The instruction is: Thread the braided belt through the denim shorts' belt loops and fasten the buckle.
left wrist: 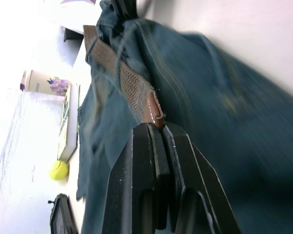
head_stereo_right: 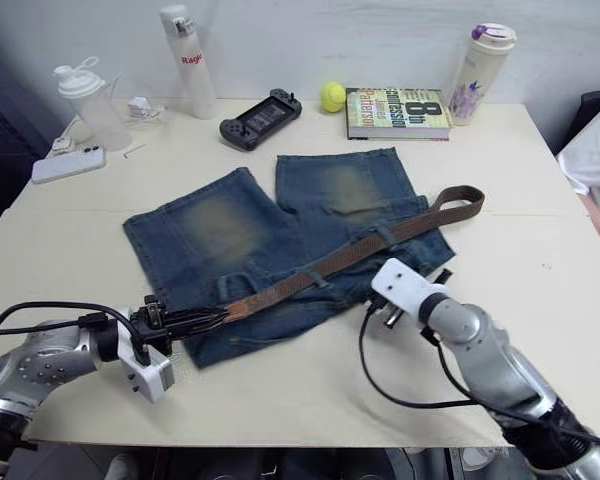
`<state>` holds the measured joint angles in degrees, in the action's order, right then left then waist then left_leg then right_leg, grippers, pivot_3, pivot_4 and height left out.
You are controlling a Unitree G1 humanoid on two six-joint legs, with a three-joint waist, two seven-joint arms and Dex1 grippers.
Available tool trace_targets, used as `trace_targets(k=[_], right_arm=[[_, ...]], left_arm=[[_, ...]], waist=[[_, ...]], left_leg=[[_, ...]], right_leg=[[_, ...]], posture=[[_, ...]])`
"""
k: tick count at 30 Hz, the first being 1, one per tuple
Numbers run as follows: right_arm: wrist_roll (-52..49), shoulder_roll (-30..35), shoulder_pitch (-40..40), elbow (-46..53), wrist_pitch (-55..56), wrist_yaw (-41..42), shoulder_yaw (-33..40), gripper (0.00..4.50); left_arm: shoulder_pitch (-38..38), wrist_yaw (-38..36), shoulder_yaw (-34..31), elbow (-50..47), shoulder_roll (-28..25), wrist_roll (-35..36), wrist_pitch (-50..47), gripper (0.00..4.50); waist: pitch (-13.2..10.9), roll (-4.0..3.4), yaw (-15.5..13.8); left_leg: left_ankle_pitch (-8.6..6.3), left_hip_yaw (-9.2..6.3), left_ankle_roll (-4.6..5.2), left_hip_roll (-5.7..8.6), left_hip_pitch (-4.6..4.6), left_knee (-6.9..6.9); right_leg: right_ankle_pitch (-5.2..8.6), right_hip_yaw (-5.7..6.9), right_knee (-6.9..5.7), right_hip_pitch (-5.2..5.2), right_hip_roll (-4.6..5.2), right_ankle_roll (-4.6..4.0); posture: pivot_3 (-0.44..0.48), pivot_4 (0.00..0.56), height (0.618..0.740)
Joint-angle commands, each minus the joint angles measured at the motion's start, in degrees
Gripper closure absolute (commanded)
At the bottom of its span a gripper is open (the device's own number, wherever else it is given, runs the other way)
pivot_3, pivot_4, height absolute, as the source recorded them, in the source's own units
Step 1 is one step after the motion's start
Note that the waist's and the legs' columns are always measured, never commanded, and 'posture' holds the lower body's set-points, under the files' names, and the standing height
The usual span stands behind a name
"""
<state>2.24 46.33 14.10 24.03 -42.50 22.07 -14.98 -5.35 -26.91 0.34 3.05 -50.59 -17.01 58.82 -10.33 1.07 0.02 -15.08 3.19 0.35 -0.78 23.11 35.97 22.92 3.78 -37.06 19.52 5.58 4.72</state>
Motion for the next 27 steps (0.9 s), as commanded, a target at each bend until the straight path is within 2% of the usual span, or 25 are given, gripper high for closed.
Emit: trace_targets(k=[1, 6, 12, 15, 19, 20, 22, 23, 27], right_arm=[[1.8, 1.2, -0.5, -1.5, 1.2, 1.2, 2.7, 4.47], [2.7, 1.0, -1.7, -2.3, 4.0, 2.5, 2.4, 4.47], [2.3, -0.3, -2.0, -2.1, 5.0, 2.4, 6.2, 4.47], [1.9, -0.6, -2.6, -2.6, 4.8, 1.9, 9.0, 3.4], [-1.8, -2.8, -2.6, -1.0, 2.2, 3.7, 13.3, 1.47], [-4.0, -3.5, -2.4, 0.3, 0.9, 4.8, 14.9, 0.9], [-15.0, -6.5, -1.1, 6.2, -6.4, 9.5, 21.8, 0.09], [-18.9, -7.5, -0.6, 8.2, -9.5, 11.0, 24.2, 0.03], [-40.8, -10.2, 3.9, 15.6, -33.2, 16.8, 35.4, 0.03]], left_arm=[[0.5, 1.0, -1.7, 0.1, -0.8, -0.1, 0.3, 4.5], [-0.4, 1.2, -1.1, -0.1, -0.1, -0.4, 0.0, 4.5], [-1.6, 1.5, -0.8, -0.1, 0.2, 0.1, 0.4, 4.5], [-2.0, 1.7, -0.9, -0.7, 0.4, 0.2, 0.4, 4.5], [-2.5, 1.7, -0.9, -1.9, 0.5, 0.8, -0.2, 4.5], [-2.6, 1.7, -0.9, -2.0, 0.5, 0.8, -0.4, 4.5], [-3.3, 1.7, -1.0, -2.1, 0.7, 0.8, -0.8, 4.5], [-3.5, 1.8, -1.0, -2.1, 0.7, 0.7, -0.9, 4.5], [-3.9, 1.7, -0.8, -2.8, 0.9, 0.7, -1.4, 4.5]], waist=[[0.0, 0.0, 0.1], [0.0, 0.0, 0.1], [0.0, 0.0, 0.1], [0.0, -0.01, 0.0], [0.0, -0.01, 0.1], [0.0, -0.01, 0.2], [0.0, -0.05, 0.2], [0.0, -0.08, 0.3], [-0.1, -0.13, 0.2]], left_leg=[[0.0, 0.0, 0.01, 0.0, 0.0, 0.0], [0.0, 0.0, 0.0, -0.01, 0.0, 0.0], [0.0, 0.0, 0.0, 0.0, 0.01, 0.06], [0.0, 0.0, 0.0, 0.0, 0.02, 0.06], [0.01, 0.01, -0.01, -0.01, 0.02, 0.08], [0.01, 0.01, -0.02, -0.01, 0.02, 0.07], [0.02, 0.02, -0.04, -0.03, 0.02, 0.07], [0.03, 0.02, -0.04, -0.03, 0.02, 0.07], [0.02, 0.02, -0.04, -0.05, 0.02, 0.07]], right_leg=[[0.0, 0.0, 0.0, 0.0, 0.0, 0.0], [0.0, 0.01, -0.02, 0.01, -0.03, 0.0], [0.0, 0.03, -0.04, -0.01, -0.03, 0.01], [0.0, 0.03, -0.05, -0.01, -0.03, 0.01], [-0.01, 0.02, -0.12, 0.01, -0.07, 0.01], [0.0, 0.02, -0.21, 0.02, -0.07, 0.01], [0.0, 0.01, -0.37, 0.03, -0.1, 0.01], [-0.01, 0.0, -0.38, 0.04, -0.13, 0.01], [-0.01, -0.02, -0.42, 0.03, -0.15, 0.01]], posture=[[0.0, 0.15, 0.74], [0.0, 0.15, 0.74], [0.0, 0.15, 0.74], [0.0, 0.15, 0.74], [0.0, 0.15, 0.74], [0.0, 0.15, 0.74], [0.0, 0.15, 0.74], [0.0, 0.15, 0.74], [0.0, 0.15, 0.74]])
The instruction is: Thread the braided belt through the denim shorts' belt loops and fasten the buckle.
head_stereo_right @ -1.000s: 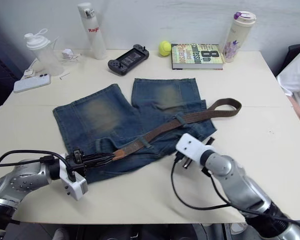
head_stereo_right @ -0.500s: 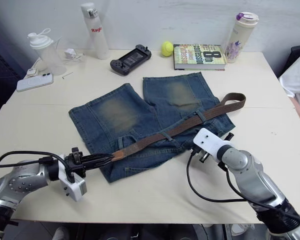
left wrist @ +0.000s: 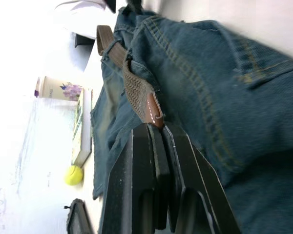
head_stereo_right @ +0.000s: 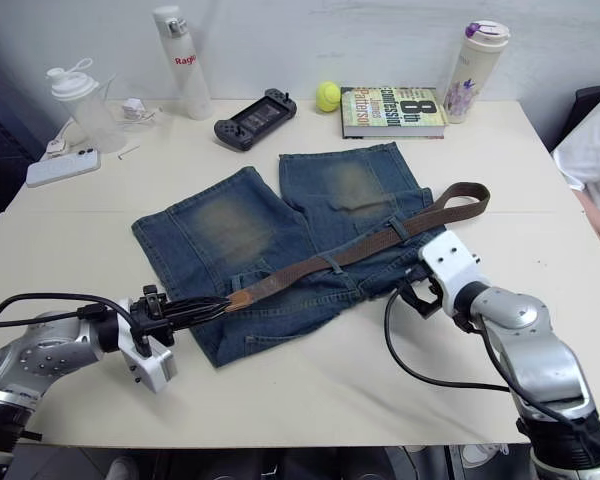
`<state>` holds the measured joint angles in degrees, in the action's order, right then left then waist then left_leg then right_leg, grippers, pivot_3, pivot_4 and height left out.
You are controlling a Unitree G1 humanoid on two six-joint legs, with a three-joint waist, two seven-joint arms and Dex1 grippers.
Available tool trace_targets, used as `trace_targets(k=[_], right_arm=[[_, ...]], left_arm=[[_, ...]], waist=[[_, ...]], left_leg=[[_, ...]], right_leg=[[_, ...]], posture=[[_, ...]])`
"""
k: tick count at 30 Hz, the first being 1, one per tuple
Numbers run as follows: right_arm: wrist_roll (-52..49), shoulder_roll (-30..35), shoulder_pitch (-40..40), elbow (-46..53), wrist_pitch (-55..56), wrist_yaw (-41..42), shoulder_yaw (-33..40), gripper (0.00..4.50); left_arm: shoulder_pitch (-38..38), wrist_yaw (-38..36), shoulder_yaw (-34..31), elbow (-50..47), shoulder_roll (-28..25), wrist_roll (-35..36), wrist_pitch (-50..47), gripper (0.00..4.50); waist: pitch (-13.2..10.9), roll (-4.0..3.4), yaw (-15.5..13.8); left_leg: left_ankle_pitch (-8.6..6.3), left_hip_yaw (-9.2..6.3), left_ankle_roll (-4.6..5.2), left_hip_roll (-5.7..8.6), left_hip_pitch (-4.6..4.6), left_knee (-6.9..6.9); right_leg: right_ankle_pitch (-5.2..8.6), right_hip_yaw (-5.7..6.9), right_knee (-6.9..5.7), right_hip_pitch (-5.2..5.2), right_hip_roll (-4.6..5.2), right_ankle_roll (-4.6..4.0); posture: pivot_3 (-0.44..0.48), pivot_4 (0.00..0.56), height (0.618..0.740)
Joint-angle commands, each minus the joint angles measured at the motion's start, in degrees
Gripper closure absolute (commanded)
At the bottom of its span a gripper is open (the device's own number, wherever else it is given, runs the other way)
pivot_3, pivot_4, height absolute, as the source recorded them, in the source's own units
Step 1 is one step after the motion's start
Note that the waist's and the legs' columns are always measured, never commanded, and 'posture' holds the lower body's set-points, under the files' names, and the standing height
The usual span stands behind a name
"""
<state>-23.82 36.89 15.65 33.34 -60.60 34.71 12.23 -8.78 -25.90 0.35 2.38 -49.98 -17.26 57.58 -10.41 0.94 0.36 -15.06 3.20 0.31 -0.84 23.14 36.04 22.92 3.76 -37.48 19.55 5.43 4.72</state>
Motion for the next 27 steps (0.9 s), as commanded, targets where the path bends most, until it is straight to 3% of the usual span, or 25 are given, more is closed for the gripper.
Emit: trace_targets(k=[1, 3, 4, 6, 8, 11, 14, 18, 27], right_arm=[[-17.8, -1.1, 3.0, 7.1, -18.7, 4.6, 9.5, 0.03], [-27.0, -6.9, 5.2, 6.2, -27.4, 4.0, 14.1, 0.03], [-42.4, -10.2, 3.7, 2.7, -23.1, -6.2, 12.3, 0.03], [-45.2, -27.1, 3.6, 0.2, -28.4, -14.5, 13.6, 0.03], [-57.1, -36.1, 0.0, -6.0, -22.6, -35.1, 8.5, 0.03], [-76.6, -38.2, -4.0, -11.1, -9.0, -60.1, -1.8, 0.03], [-88.1, -38.3, -4.5, -11.5, 2.4, -73.1, -9.1, 0.03], [-89.2, -41.2, -2.1, -12.0, 10.1, -78.1, -12.0, 0.03], [-89.2, -36.8, 0.0, -16.7, 16.5, -77.6, -12.1, 0.03]], left_arm=[[-0.5, 0.7, -0.8, -2.2, 0.3, 0.9, -0.2, 4.5], [-0.6, 0.7, -0.7, -2.4, 0.4, 0.8, -0.4, 4.5], [-0.6, 0.8, -0.7, -2.4, 0.4, 0.7, -0.4, 4.5], [-0.9, 0.8, -0.6, -2.7, 0.7, 0.6, -0.4, 4.5], [-1.3, 0.8, -0.3, -3.0, 1.0, 0.6, -0.6, 4.5], [-1.8, 0.7, -0.1, -3.4, 1.4, 0.7, -0.9, 4.5], [-1.9, 0.7, -0.1, -3.5, 1.4, 0.7, -0.9, 4.5], [-1.7, 0.6, -0.2, -3.9, 1.4, 0.7, -0.8, 4.5], [0.0, 0.7, -0.9, -4.1, 1.0, 0.7, -0.8, 4.5]], waist=[[0.0, 0.01, -0.1], [0.0, 0.02, -0.1], [0.0, 0.02, -0.2], [0.2, 0.26, 0.0], [0.1, 0.09, 0.8], [0.0, 0.0, 1.2], [0.0, 0.0, 1.5], [0.0, 0.0, 1.4], [0.0, 0.0, 1.4]], left_leg=[[-0.01, -0.04, 0.01, 0.0, 0.0, 0.01], [-0.04, -0.06, 0.07, -0.01, 0.0, 0.01], [-0.05, -0.06, 0.09, 0.0, 0.0, 0.01], [-0.1, -0.08, 0.17, -0.01, 0.0, 0.01], [-0.01, -0.13, 0.04, -0.1, 0.02, -0.11], [0.09, -0.12, -0.08, -0.03, 0.08, -0.06], [0.05, -0.07, 0.01, 0.07, 0.1, 0.04], [0.08, -0.07, -0.06, -0.01, 0.07, -0.01], [0.06, -0.05, -0.01, -0.01, 0.08, -0.02]], right_leg=[[0.0, 0.01, 0.01, -0.02, 0.0, 0.0], [0.0, 0.02, 0.03, -0.04, 0.02, 0.0], [0.0, 0.01, 0.04, -0.04, 0.02, 0.0], [0.0, 0.02, 0.03, -0.07, 0.02, 0.0], [0.0, 0.13, -0.04, -0.02, -0.06, -0.01], [0.0, 0.13, -0.24, 0.1, 0.02, -0.01], [0.0, 0.11, -0.21, 0.08, 0.12, 0.01], [0.0, 0.09, -0.24, 0.16, 0.04, 0.01], [0.0, -0.04, -0.23, 0.18, 0.06, 0.01]], posture=[[0.0, 0.15, 0.74], [0.0, 0.15, 0.74], [0.0, 0.15, 0.74], [0.0, 0.15, 0.74], [0.0, 0.15, 0.74], [0.0, 0.15, 0.74], [0.0, 0.15, 0.74], [0.0, 0.15, 0.74], [0.0, 0.15, 0.74]])
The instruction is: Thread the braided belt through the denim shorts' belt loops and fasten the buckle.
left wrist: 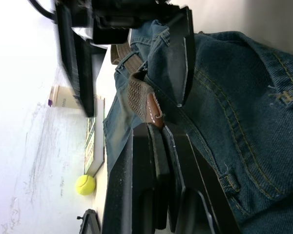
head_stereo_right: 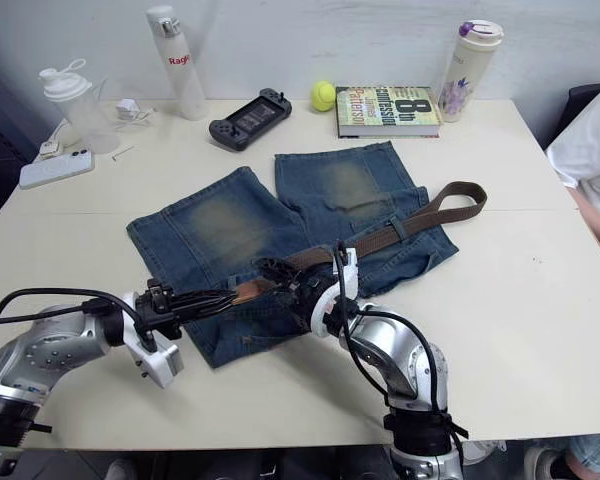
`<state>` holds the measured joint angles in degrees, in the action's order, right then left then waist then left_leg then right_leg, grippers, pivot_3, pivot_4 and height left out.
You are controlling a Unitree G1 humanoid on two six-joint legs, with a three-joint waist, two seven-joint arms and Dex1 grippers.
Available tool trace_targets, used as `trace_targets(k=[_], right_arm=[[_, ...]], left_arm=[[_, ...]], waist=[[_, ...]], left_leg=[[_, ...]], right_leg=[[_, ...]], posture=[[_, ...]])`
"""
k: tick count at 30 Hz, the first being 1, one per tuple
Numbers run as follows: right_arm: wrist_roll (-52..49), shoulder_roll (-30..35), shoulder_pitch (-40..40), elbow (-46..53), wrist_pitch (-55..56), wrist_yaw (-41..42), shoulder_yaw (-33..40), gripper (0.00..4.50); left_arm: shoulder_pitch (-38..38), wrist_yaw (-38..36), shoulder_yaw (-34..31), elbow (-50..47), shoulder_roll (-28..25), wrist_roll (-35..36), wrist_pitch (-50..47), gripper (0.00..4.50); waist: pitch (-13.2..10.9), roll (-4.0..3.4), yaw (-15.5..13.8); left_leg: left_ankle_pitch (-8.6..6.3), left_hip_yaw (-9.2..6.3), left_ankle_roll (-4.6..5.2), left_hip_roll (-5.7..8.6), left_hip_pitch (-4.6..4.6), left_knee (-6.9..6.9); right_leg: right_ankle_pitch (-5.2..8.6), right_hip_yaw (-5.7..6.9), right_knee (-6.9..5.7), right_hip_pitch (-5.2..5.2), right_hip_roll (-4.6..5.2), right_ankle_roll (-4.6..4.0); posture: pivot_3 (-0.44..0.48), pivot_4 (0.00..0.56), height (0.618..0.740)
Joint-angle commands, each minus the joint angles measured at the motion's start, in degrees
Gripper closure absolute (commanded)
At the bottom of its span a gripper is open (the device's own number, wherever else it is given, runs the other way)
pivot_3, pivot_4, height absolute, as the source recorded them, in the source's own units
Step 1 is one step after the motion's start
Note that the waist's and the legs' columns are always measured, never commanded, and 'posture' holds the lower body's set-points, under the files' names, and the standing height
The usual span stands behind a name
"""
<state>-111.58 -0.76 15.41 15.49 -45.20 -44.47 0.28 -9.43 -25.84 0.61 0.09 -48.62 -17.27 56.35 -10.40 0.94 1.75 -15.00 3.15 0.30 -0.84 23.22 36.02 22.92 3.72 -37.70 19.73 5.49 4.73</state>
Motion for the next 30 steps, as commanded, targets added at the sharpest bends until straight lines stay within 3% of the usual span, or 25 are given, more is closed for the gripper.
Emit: trace_targets(k=[1, 3, 5, 6, 7, 12, 15, 18, 23, 30], right_arm=[[-1.4, 1.2, 0.1, 1.1, 1.5, 1.8, -0.4, 0.28], [-1.4, 1.9, 0.1, 1.0, 2.2, 2.2, -0.7, 0.7], [-1.4, 2.2, 0.2, 0.8, 3.0, 2.7, -0.7, 1.61], [-1.3, 2.3, 0.3, 0.7, 3.3, 3.0, -0.7, 1.79], [-1.2, 2.5, 0.4, 0.7, 3.4, 3.2, -0.8, 2.41], [-0.6, 2.6, 1.1, 0.9, 4.5, 4.5, -1.6, 4.47], [-0.2, 2.6, 1.2, 0.9, 5.0, 5.6, -2.0, 4.47], [0.3, 2.5, 1.6, 0.8, 5.6, 6.9, -2.2, 4.5], [4.5, 2.6, 3.3, -0.2, 6.5, 12.3, -1.2, 4.5], [10.7, 1.3, 4.4, -3.5, 8.2, 17.1, -0.1, 4.5]], left_arm=[[0.8, 0.7, -1.2, -1.8, -0.4, 0.6, 0.4, 4.5], [1.1, 0.7, -1.3, -1.8, -0.4, 0.7, 0.5, 4.5], [1.3, 0.6, -1.2, -1.8, -0.5, 0.8, 0.6, 4.5], [1.4, 0.6, -1.2, -1.9, -0.6, 0.9, 0.6, 4.5], [1.4, 0.5, -1.1, -1.9, -0.6, 1.1, 0.7, 4.5], [1.1, 0.2, -0.7, -2.9, -0.4, 2.1, 0.1, 4.5], [1.1, -0.3, -0.3, -3.7, -0.3, 3.7, -1.1, 4.5], [1.2, -0.9, -0.5, -5.1, 0.1, 6.8, -4.5, 3.41], [5.4, -4.1, -1.5, -6.4, -1.7, 11.9, -9.3, 1.18], [13.7, -7.8, -5.9, 0.8, -5.5, 18.5, -7.3, 1.18]], waist=[[0.0, 0.0, 0.0], [0.0, 0.0, 0.0], [0.0, 0.0, 0.0], [0.0, 0.0, 0.0], [0.0, 0.0, 0.0], [0.0, 0.0, 0.0], [0.0, 0.0, 0.0], [0.0, 0.0, 0.0], [0.0, -0.01, 0.3], [0.0, -0.03, 0.5]], left_leg=[[0.0, 0.0, 0.0, 0.0, 0.0, -0.01], [0.0, -0.01, 0.0, -0.02, 0.0, -0.01], [0.0, 0.0, 0.0, -0.02, 0.0, -0.02], [0.0, 0.0, 0.0, -0.02, 0.0, -0.01], [-0.01, 0.0, 0.01, -0.02, 0.0, -0.01], [-0.01, 0.0, 0.02, -0.02, 0.0, 0.0], [-0.01, 0.0, 0.02, -0.02, 0.0, 0.0], [-0.01, 0.0, 0.02, -0.02, 0.0, 0.0], [-0.01, 0.0, 0.02, -0.02, 0.0, -0.02], [-0.01, -0.01, 0.02, -0.05, -0.01, -0.05]], right_leg=[[0.0, 0.0, 0.0, 0.01, 0.0, 0.0], [0.0, 0.0, -0.01, 0.01, -0.01, 0.0], [0.0, 0.0, -0.01, 0.01, -0.01, 0.0], [0.0, 0.0, -0.01, 0.01, 0.0, 0.0], [0.0, 0.0, -0.01, 0.01, -0.01, 0.0], [0.0, 0.0, -0.01, 0.01, 0.0, 0.0], [0.0, 0.0, -0.01, 0.01, 0.0, 0.0], [0.0, 0.0, -0.01, 0.01, 0.0, 0.0], [0.0, -0.01, -0.01, 0.03, 0.0, 0.0], [0.01, -0.02, -0.02, 0.04, -0.01, -0.01]], posture=[[0.0, 0.15, 0.74], [0.0, 0.15, 0.74], [0.0, 0.15, 0.74], [0.0, 0.15, 0.74], [0.0, 0.15, 0.74], [0.0, 0.15, 0.74], [0.0, 0.15, 0.74], [0.0, 0.15, 0.74], [0.0, 0.15, 0.74], [0.0, 0.15, 0.74]])
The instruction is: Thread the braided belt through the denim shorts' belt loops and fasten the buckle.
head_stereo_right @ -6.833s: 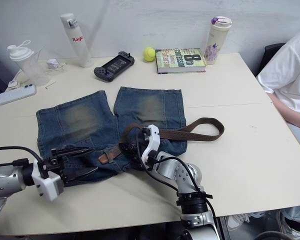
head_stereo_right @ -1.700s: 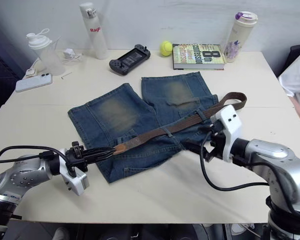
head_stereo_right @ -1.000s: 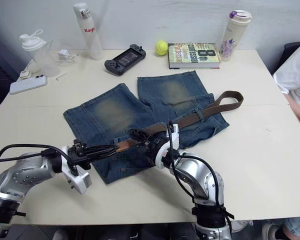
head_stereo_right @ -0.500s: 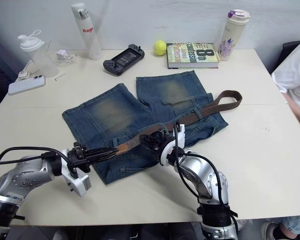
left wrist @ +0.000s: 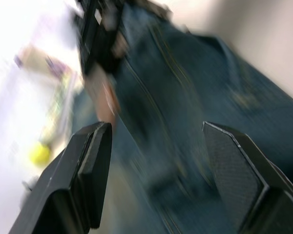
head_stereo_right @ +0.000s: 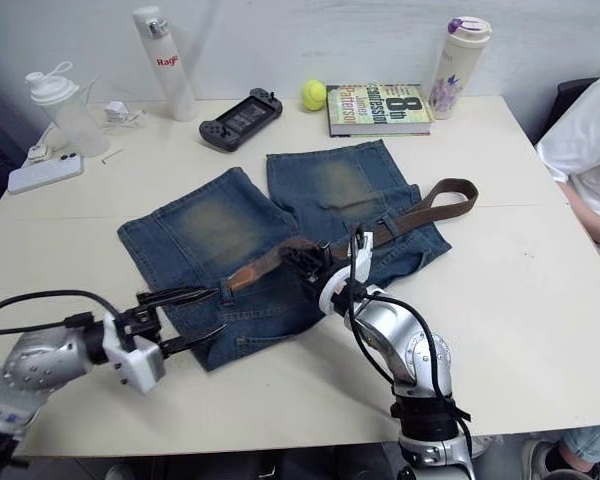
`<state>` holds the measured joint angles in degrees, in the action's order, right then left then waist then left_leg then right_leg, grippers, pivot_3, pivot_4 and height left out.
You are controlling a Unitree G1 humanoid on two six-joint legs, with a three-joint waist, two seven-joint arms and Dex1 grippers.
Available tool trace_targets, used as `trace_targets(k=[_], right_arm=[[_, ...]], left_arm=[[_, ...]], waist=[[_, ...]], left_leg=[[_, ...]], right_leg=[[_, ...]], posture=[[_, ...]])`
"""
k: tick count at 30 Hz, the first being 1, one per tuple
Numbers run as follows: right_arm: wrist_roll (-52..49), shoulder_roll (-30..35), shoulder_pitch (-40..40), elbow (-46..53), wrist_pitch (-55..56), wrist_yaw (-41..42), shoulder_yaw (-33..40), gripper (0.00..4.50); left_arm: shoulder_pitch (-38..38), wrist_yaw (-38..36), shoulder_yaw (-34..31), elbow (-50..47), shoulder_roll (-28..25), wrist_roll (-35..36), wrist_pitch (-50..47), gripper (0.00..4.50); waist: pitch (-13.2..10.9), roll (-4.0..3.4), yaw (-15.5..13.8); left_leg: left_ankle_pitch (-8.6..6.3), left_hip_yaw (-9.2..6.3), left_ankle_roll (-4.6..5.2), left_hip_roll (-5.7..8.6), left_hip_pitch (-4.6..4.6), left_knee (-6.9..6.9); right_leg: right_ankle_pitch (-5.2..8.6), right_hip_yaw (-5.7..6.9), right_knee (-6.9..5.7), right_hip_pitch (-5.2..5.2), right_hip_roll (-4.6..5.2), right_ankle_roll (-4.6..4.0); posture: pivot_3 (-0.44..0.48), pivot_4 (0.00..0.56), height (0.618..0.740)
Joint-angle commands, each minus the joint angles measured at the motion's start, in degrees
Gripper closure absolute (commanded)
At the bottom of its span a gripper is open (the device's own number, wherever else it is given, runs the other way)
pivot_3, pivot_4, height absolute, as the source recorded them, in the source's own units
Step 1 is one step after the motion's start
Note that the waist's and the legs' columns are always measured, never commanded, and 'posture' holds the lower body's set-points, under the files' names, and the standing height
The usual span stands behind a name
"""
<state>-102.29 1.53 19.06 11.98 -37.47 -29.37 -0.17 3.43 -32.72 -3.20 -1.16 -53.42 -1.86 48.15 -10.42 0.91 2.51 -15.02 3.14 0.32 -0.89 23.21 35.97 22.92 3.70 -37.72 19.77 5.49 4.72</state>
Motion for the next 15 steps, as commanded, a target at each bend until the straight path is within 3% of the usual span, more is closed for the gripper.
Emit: trace_targets(k=[1, 7, 15], right_arm=[[1.9, -1.2, 0.9, -0.3, 0.4, 2.4, 0.4, 4.5], [6.3, -2.4, 1.7, -0.8, 0.2, 4.8, 0.7, 4.5], [10.5, -1.0, 0.9, 2.9, -1.4, 6.7, 1.2, 4.5]], left_arm=[[1.1, -1.4, -2.2, 3.1, -0.9, 2.9, 1.4, 1.18], [4.9, -8.5, 1.9, 3.3, -1.4, 6.1, -5.0, 1.18], [2.0, -9.9, 5.0, -0.3, 4.7, 6.3, -17.2, 1.18]], waist=[[0.0, 0.01, -0.4], [0.0, 0.0, -0.5], [0.0, -0.02, -0.9]], left_leg=[[-0.02, -0.01, 0.03, 0.0, 0.01, 0.02], [-0.15, 0.01, 0.26, 0.03, 0.0, 0.04], [-0.16, -0.02, 0.27, 0.05, -0.01, 0.09]], right_leg=[[0.0, 0.0, 0.01, -0.01, 0.01, 0.0], [0.0, -0.03, 0.01, -0.02, 0.04, 0.0], [0.0, -0.04, 0.02, -0.09, 0.06, 0.0]], posture=[[0.0, 0.15, 0.74], [0.0, 0.15, 0.74], [0.0, 0.15, 0.74]])
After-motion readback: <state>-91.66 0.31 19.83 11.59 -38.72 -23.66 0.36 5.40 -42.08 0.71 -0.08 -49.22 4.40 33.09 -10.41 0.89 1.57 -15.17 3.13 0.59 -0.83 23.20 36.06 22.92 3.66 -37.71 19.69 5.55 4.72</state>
